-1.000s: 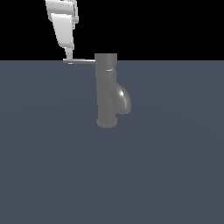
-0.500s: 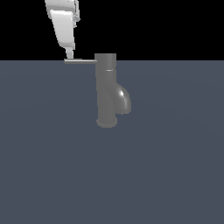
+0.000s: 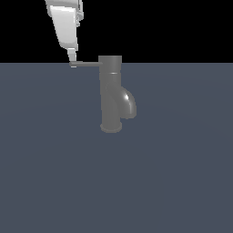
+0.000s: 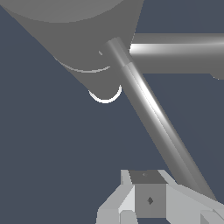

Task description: Turn on the faucet by rotating a designated handle.

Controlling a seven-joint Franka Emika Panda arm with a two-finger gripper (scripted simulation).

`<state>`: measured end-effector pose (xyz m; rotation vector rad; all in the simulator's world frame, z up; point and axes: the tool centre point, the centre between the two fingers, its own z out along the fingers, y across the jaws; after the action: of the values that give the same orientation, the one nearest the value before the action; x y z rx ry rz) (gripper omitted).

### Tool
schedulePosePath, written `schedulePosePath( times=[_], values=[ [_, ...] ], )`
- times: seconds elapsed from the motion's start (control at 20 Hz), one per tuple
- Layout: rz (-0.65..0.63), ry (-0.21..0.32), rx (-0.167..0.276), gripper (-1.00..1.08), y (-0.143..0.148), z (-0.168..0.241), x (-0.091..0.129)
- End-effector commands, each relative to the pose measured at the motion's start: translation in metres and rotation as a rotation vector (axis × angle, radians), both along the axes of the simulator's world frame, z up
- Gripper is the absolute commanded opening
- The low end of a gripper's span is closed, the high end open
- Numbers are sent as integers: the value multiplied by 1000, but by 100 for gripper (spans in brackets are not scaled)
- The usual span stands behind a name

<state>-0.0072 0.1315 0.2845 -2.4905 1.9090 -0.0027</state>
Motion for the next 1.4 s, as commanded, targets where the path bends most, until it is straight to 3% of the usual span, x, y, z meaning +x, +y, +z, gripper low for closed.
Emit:
schedulePosePath(
  times=[0.0, 0.25, 1.35],
  values=[
    [-2, 4, -2, -100, -3, 0, -8],
    [1, 0, -2, -100, -3, 0, -12],
    [-1, 3, -2, -100, -88, 0, -56]
  ],
)
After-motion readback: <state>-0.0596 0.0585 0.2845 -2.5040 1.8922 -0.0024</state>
